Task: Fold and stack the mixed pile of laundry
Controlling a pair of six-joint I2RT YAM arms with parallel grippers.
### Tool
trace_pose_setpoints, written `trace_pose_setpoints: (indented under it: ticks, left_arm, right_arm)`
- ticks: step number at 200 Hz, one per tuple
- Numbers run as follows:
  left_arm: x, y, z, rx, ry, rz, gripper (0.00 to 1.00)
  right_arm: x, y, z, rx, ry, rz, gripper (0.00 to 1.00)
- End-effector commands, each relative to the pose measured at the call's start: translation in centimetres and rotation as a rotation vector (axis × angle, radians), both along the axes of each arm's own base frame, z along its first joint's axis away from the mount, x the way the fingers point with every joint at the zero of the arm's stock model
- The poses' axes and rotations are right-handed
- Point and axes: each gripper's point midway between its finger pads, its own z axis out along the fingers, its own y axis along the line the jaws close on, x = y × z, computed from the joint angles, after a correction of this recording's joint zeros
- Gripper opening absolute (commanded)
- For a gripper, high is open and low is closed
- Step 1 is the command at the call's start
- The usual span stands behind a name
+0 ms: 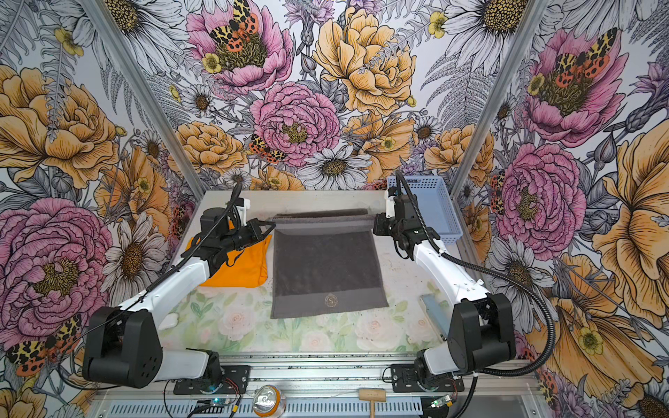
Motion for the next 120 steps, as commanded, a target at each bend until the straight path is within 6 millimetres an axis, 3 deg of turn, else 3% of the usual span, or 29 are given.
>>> trace_pose_setpoints:
  ticks: [1, 57, 120]
  left_arm:
    - [-1.3, 1.8, -0.9, 0.053, 0.006, 0.083, 0.0]
    - [-6.4, 1.7, -3.9, 0.053, 0.095, 0.098, 0.0]
    - [-10.8, 1.4, -6.4, 0.044, 0.179, 0.116, 0.0]
  right_arm:
    - [-1.2, -0.7, -0.1, 0.024, 0.016, -0.021, 0.0]
    - [-6.0, -0.6, -3.0, 0.048, 0.119, -0.006, 0.0]
    - [-10.8, -0.3, -6.3, 0.063, 0.226, 0.007, 0.0]
